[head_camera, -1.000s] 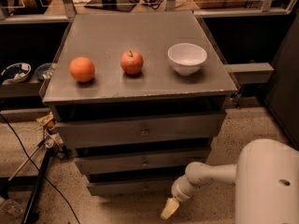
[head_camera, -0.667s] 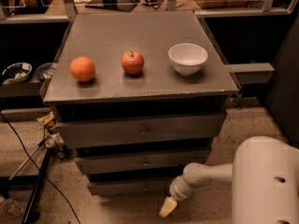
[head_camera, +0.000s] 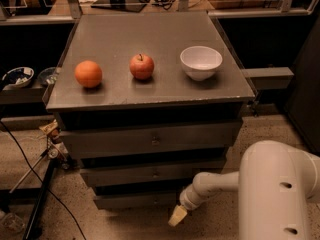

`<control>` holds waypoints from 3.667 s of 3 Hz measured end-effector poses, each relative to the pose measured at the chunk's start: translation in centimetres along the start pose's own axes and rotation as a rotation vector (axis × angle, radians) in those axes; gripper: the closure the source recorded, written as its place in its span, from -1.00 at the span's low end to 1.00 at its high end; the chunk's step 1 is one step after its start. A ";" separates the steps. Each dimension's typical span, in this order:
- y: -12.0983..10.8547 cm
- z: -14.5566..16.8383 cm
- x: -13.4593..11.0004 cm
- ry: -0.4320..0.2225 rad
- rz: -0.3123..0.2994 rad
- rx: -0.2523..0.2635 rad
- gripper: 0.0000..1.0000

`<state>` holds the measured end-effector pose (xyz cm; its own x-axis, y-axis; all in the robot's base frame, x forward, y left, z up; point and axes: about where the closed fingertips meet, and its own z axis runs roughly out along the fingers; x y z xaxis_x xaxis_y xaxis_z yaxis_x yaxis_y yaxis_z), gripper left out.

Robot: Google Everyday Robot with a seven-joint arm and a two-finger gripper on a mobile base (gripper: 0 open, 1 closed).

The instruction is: Open bottom drawer

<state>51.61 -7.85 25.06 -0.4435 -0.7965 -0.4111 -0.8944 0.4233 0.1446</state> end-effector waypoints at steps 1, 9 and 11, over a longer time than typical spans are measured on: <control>-1.1 0.4 -1.3 -0.025 -0.043 0.007 -1.00; -1.4 4.1 0.6 0.036 -0.073 -0.094 0.92; -2.2 3.3 0.6 0.036 -0.073 -0.094 1.00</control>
Offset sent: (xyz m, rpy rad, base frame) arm 0.0472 0.0173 0.0095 0.0351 -0.1026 0.0786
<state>53.49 -7.82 21.54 -0.3771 -0.8394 -0.3914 -0.9253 0.3226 0.1996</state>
